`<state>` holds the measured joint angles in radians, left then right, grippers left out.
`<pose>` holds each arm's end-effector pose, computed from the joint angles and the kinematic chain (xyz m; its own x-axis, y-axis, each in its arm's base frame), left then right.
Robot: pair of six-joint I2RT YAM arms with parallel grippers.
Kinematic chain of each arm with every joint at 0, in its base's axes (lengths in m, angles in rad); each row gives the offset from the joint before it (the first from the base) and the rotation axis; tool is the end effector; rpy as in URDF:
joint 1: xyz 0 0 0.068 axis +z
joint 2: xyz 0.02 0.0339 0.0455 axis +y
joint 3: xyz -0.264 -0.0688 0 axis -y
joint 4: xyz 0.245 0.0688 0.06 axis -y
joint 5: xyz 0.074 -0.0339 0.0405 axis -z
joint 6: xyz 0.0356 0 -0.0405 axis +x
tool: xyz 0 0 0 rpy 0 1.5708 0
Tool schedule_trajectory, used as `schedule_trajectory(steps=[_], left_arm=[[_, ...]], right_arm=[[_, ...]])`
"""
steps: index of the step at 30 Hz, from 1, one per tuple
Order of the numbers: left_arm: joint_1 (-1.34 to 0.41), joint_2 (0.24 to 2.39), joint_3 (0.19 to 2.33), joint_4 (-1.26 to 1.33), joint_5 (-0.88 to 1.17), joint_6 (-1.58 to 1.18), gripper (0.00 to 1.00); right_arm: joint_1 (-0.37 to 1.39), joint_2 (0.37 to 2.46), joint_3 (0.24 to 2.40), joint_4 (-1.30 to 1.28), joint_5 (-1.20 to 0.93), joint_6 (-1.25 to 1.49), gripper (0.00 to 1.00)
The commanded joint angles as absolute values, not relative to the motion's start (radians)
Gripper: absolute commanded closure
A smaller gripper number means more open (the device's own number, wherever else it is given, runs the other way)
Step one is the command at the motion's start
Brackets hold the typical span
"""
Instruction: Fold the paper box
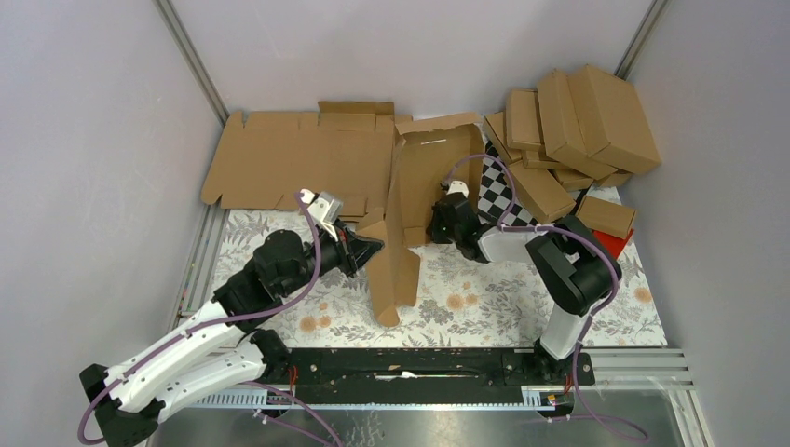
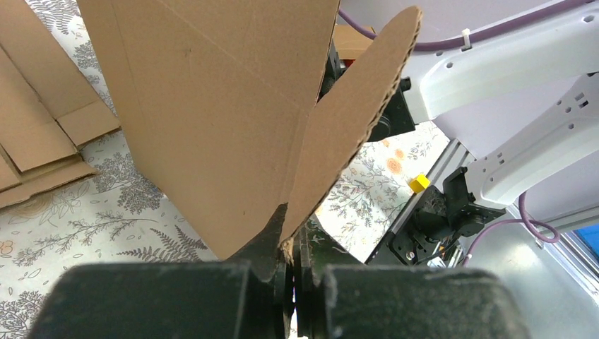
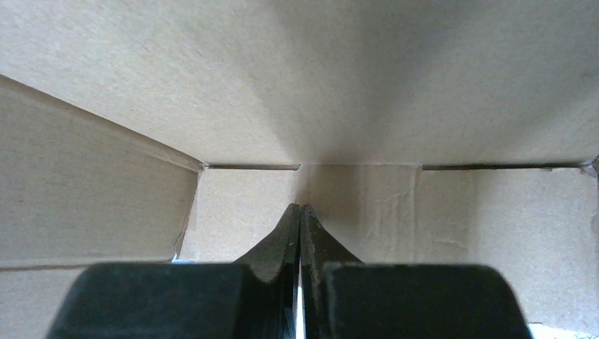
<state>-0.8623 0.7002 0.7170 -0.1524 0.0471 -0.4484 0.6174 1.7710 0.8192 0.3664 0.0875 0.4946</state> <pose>0.1098 -0.1307 0.3329 -0.4213 -0.1739 -0.8901 0.6727 0.5983 -0.4353 0.2911 0.2028 0.1470 -0.6421 0.1240 -0.7565 -0.2415 0.9039 0.3531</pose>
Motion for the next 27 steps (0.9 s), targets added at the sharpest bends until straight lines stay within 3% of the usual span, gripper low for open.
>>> schedule_trajectory(steps=[1,8,17,21,27], left_arm=[[-0.861,0.688,0.698,-0.177,0.066,-0.449,1.0],[-0.861,0.69,0.695,-0.177,0.065,-0.456,1.0],[-0.86,0.683,0.717,-0.204,0.062,-0.457,1.0],[-0.861,0.685,0.723,-0.225,0.058,-0.457,1.0],[-0.86,0.679,0.732,-0.251,0.05,-0.453,1.0]], right_arm=[[0.632,1.818,0.829,0.267,0.161,0.518,1.0],[0.671,1.906,0.917,-0.032,0.382,0.612,1.0],[0.703,1.745,0.917,0.026,0.304,0.488,0.98],[0.703,1.634,0.892,0.045,0.21,0.371,0.77],[0.703,1.447,0.772,0.046,0.221,0.3,0.56]])
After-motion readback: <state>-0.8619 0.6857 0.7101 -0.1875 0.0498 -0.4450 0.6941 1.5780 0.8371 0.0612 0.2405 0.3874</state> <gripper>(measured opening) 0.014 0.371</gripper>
